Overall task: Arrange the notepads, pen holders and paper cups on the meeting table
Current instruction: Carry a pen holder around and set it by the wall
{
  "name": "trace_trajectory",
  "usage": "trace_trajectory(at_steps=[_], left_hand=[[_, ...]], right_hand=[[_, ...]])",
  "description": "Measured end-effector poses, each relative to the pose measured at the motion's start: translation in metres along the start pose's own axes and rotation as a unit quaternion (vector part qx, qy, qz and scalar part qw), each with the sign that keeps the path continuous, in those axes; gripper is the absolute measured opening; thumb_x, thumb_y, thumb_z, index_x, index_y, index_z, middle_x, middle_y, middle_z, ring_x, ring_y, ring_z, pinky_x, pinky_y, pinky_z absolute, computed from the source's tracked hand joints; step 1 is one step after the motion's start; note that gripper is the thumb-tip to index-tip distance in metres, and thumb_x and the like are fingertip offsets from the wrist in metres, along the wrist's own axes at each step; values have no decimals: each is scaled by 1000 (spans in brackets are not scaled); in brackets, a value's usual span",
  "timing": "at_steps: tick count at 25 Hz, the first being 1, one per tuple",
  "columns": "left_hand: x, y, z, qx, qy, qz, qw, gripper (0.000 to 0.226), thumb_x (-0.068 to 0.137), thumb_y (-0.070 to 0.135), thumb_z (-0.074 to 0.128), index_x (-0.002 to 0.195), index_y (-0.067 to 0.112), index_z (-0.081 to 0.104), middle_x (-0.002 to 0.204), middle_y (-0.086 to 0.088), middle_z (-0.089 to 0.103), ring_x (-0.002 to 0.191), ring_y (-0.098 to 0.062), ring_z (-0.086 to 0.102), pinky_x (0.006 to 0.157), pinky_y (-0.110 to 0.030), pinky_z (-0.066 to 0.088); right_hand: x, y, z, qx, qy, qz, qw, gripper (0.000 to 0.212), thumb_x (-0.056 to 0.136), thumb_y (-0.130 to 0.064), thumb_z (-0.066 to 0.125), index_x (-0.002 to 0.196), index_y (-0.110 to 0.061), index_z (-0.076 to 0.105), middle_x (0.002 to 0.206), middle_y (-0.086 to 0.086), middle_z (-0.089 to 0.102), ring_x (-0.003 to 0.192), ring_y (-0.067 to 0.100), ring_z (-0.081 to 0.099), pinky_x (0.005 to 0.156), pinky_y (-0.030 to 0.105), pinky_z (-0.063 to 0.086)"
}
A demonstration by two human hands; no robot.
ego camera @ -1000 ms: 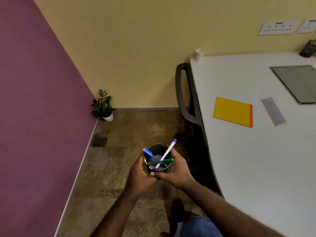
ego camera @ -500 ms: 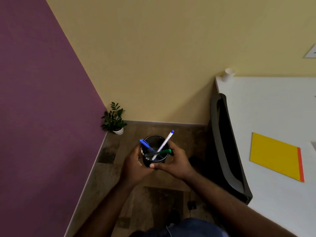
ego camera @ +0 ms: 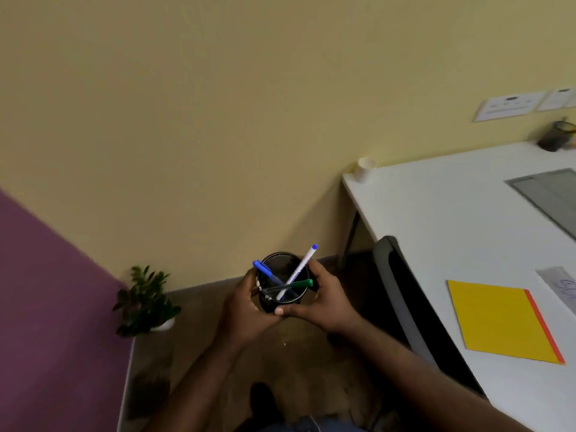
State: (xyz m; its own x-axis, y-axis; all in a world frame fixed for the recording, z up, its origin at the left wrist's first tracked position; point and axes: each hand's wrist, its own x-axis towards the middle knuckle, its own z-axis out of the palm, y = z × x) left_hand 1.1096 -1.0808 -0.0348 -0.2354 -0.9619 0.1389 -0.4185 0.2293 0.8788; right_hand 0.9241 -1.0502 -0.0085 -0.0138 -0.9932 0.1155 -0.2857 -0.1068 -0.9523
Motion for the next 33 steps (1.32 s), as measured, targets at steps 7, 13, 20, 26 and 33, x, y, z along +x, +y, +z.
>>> trace_trajectory(at_steps=[7,13,20,26,33], left_hand=[[151,9,12,0,-146,101,984,72,55,41,83,116,59,50,107,38,63,96,13,63,76,-4,47],[254,18,77,-27,-246,133,960,79,53,44,86,125,43,53,108,21,70,100,0,67,84,-21,57],[349,47,166,-40,-336,160,927,86,50,44,91,124,54,48,113,29,66,100,5,66,78,-13,54],[405,63,237,-45,-423,163,890,88,50,55,90,127,47,49,114,20,68,105,-3,67,83,-31,59],[471,83,316,-37,-515,225,826,87,52,62,86,127,49,46,116,27,64,109,3,61,87,-27,57]], right_hand=[[86,-5,-34,-39,142,31,989,87,58,-43,91,130,-48,43,124,-26,60,116,-4,58,95,9,44],[141,30,-96,-34,219,63,973,85,57,-46,91,130,-41,49,124,-20,63,115,2,61,98,30,51],[187,69,-178,-30,301,107,947,84,54,-39,94,126,-42,51,121,-18,65,112,2,63,91,18,52],[208,89,-227,-41,373,133,917,89,54,-45,93,131,-36,50,124,-16,64,115,7,62,94,28,53],[234,118,-264,-50,490,169,854,94,51,-45,94,134,-31,50,122,-17,65,115,8,62,95,32,54]])
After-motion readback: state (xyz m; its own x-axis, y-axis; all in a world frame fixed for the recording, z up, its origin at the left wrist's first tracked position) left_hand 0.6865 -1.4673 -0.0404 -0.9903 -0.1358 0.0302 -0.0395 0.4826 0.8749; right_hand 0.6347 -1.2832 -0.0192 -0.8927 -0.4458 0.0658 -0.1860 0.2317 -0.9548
